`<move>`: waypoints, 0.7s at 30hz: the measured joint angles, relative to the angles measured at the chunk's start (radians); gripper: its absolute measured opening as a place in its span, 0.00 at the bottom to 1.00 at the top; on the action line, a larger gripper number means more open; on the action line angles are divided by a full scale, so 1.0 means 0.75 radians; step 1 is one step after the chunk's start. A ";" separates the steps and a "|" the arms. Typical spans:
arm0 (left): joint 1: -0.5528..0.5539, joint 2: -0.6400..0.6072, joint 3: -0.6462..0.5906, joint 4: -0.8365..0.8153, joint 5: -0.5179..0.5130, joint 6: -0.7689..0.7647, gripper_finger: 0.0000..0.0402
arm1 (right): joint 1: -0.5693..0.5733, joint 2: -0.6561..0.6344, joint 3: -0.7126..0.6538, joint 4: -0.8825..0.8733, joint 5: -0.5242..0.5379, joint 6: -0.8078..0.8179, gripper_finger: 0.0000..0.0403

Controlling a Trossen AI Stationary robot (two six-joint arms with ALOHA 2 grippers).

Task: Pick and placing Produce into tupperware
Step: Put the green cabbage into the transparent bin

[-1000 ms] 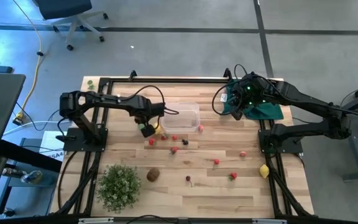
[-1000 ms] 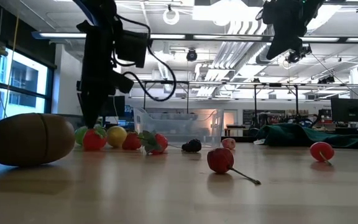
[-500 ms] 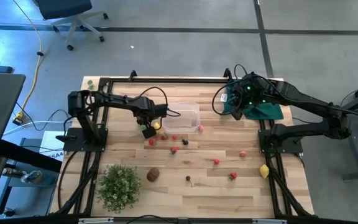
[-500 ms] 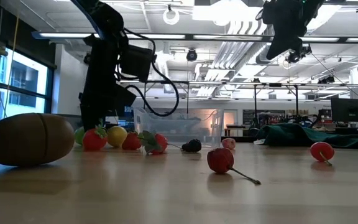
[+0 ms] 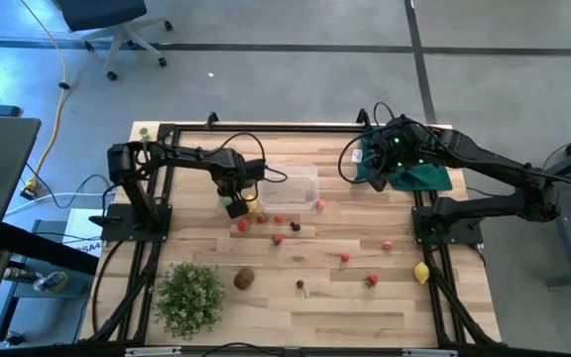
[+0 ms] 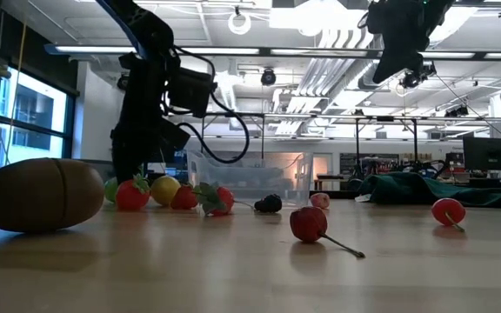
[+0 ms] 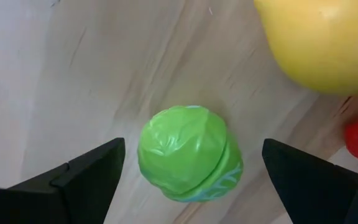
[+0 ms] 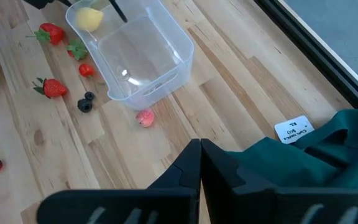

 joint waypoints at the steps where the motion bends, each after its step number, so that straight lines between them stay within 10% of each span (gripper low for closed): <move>1: 0.001 0.000 0.000 -0.001 -0.001 0.000 0.91 | 0.000 0.000 0.000 0.000 0.000 0.000 0.00; 21: 0.018 0.000 0.000 -0.011 -0.002 -0.010 0.69 | 0.000 0.000 0.000 0.001 0.000 0.000 0.00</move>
